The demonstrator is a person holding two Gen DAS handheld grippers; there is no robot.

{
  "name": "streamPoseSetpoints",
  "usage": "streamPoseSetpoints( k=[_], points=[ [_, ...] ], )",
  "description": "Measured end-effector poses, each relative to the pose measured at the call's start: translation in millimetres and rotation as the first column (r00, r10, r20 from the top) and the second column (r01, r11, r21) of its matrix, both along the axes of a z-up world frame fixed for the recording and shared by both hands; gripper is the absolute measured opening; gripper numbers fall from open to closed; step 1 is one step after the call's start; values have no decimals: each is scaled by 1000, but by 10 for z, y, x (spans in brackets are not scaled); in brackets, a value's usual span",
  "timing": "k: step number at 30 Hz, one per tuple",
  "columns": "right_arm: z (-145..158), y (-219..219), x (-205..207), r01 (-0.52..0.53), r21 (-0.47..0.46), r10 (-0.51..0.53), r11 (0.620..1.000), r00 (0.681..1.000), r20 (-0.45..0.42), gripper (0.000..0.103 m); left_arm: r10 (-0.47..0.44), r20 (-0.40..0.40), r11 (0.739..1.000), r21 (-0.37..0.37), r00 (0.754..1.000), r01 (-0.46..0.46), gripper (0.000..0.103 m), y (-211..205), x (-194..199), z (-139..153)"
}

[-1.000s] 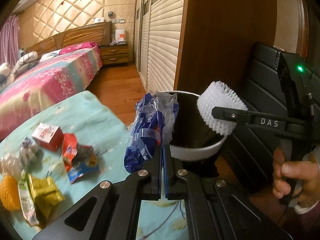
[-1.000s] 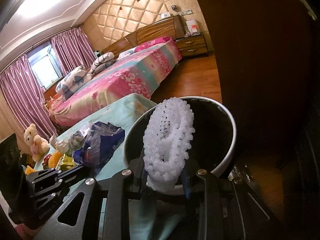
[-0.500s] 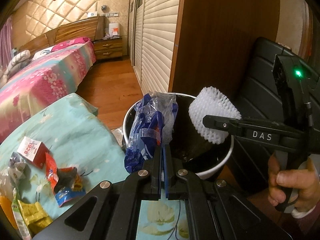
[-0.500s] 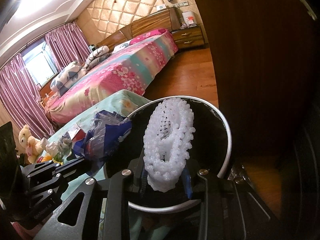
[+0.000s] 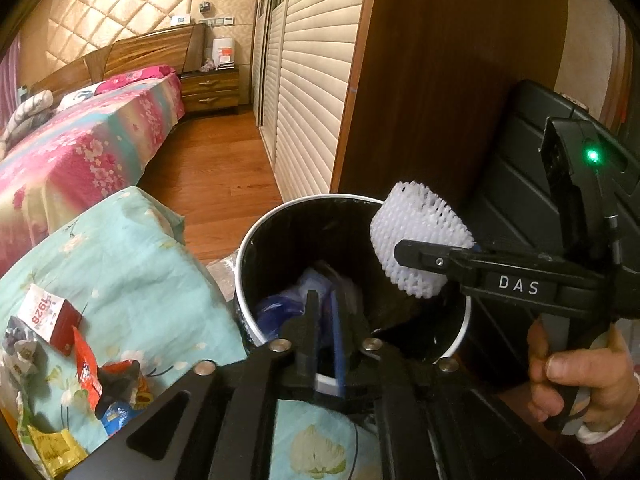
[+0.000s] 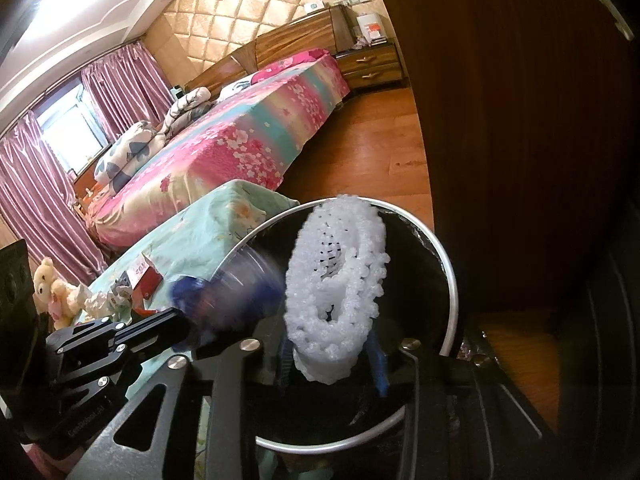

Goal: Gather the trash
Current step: 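Open the left gripper to drop the blue bag while the right gripper drops the foam net, then grasp the green drink pouch with the left gripper while the right gripper grasps the red snack packet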

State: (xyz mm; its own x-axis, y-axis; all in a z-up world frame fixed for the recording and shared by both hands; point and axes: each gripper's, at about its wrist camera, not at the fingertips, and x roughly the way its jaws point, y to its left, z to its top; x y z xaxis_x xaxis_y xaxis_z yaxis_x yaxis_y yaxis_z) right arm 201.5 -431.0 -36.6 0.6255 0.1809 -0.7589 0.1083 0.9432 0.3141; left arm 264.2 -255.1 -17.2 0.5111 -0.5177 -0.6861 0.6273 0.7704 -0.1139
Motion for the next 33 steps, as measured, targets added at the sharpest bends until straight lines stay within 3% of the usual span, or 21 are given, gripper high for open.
streamPoseSetpoints(
  k=[1, 6, 12, 16, 20, 33],
  points=[
    [0, -6, 7, 2, 1, -2, 1000, 1000, -1, 44, 10, 2, 1000, -6, 1000, -10, 25, 26, -6, 7],
    [56, -1, -39, 11, 7, -11, 1000, 1000, 7, 61, 71, 7, 997, -33, 997, -71, 49, 226, -114, 26],
    [84, 121, -120, 1, 0, -1, 1000, 1000, 28, 80, 160, 6, 986, -53, 987, -159, 58, 602, -411, -13],
    [103, 185, -172, 9, -19, -8, 1000, 999, 43, 83, 232, -9, 970, -72, 973, -232, 59, 905, -650, -44],
    [126, 289, -255, 1, 23, -2, 1000, 999, 51, 83, 311, -4, 947, -79, 951, -310, 60, 1212, -898, -45],
    [53, 1160, -472, -163, 83, 159, 983, 986, 55, 83, 507, -69, 852, -110, 859, -512, 60, 2096, -1384, -2]
  ],
)
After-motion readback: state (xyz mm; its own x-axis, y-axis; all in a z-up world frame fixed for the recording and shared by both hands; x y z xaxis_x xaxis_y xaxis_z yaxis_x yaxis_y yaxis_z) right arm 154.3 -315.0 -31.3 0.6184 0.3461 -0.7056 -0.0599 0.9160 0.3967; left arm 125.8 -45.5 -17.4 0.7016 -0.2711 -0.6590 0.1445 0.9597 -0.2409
